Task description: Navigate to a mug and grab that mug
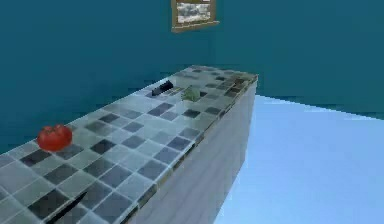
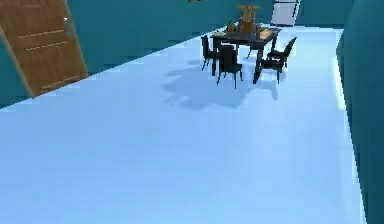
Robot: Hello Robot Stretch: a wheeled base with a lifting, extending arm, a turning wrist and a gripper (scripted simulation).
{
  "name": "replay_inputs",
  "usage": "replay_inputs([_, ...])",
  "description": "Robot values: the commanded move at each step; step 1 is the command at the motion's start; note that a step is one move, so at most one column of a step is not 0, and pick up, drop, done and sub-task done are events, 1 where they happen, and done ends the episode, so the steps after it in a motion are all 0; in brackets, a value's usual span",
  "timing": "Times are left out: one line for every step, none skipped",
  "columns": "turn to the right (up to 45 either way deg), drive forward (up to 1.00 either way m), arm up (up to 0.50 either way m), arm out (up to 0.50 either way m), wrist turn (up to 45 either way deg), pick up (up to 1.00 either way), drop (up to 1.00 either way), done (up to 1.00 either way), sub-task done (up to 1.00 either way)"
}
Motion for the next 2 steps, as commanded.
replay_inputs([45.0, 0.0, 0.0, 0.0, 0.0, 0.0, 0.0, 0.0, 0.0])
replay_inputs([45.0, 0.0, 0.0, 0.0, 0.0, 0.0, 0.0, 0.0, 0.0])
